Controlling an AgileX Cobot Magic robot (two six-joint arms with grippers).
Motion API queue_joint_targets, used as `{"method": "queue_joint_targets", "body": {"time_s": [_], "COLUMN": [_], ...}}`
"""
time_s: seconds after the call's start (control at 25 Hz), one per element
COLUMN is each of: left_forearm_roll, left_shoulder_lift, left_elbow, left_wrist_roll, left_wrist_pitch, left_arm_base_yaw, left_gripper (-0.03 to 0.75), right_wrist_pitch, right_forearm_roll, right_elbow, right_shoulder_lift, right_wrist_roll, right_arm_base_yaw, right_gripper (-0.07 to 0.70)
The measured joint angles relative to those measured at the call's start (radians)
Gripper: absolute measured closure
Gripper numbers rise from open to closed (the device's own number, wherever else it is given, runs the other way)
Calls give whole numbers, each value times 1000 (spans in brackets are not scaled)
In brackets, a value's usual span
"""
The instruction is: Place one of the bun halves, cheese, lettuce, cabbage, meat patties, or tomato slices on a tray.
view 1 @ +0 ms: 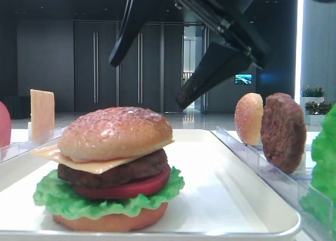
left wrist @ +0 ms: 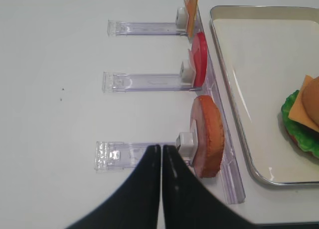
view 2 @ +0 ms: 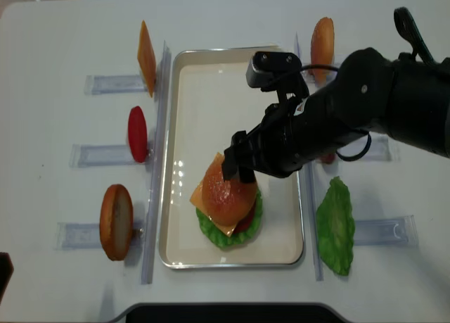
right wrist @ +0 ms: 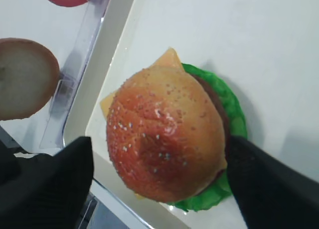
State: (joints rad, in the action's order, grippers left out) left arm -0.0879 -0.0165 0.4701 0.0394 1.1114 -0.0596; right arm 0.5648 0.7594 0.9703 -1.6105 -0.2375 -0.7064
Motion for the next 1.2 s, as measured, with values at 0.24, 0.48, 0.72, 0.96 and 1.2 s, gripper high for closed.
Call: {"method": "queue_joint_targets", "body": {"time_s": [0.24, 0.48, 0.72, 0.96, 1.2], "left_forearm_roll": [0, 0, 0, 0, 0], "left_shoulder_lift": [0, 0, 0, 0, 0], "left_elbow": [0, 0, 0, 0, 0], "left_wrist_roll": [0, 0, 0, 0, 0], "left_wrist_pitch": [0, 0, 0, 0, 0], "left_arm_base_yaw": [0, 0, 0, 0, 0], "left_gripper": [715, 715, 715, 715, 715], "right_wrist_pitch": [168, 337, 523, 636, 653], "right_forearm_roll": [-174, -303, -465, -644, -641], "right_elbow": [116, 232, 369, 430, 434], "right_shoulder_lift": [0, 0, 0, 3, 3], "right_wrist_roll": [169, 296, 399, 515, 501], "right_arm_base_yaw": [0, 0, 0, 0, 79], "right_gripper": [103, 103, 103, 103, 103]}}
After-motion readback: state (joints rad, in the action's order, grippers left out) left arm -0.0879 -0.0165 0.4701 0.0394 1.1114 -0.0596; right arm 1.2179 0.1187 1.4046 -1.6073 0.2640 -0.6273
